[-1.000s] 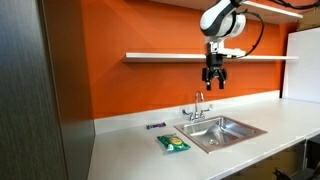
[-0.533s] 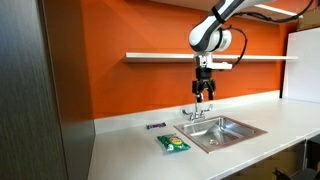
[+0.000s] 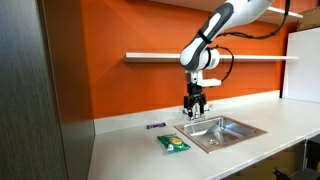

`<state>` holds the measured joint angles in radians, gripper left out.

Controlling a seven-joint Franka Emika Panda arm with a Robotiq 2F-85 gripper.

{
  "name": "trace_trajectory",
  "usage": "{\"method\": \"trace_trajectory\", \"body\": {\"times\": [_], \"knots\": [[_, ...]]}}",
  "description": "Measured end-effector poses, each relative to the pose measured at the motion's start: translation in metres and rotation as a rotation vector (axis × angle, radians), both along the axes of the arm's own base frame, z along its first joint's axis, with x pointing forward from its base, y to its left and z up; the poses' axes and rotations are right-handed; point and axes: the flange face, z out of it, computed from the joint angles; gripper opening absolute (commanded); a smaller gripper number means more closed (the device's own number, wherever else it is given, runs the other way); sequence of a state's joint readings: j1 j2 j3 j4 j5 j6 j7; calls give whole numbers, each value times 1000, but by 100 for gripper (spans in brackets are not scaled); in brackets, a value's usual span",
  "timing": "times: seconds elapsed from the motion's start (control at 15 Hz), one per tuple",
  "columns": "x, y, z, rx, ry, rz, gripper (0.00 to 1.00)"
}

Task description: Put the green packet in the sink

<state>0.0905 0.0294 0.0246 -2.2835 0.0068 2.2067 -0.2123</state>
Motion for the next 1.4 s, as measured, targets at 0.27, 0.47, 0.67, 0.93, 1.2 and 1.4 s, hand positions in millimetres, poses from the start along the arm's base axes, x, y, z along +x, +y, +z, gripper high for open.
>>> {"method": "trace_trajectory", "body": {"times": [0.27,0.47,0.67,0.93,1.2,1.4], "knots": [[11,27,-27,4,15,49,100],[19,45,-43,10,25,79,100],[27,55,-57,14,36,81,100],[36,66,-70,13,44,52,100],[39,87,-82,14,42,34,100],[42,99,-93,17,36,23,100]]}}
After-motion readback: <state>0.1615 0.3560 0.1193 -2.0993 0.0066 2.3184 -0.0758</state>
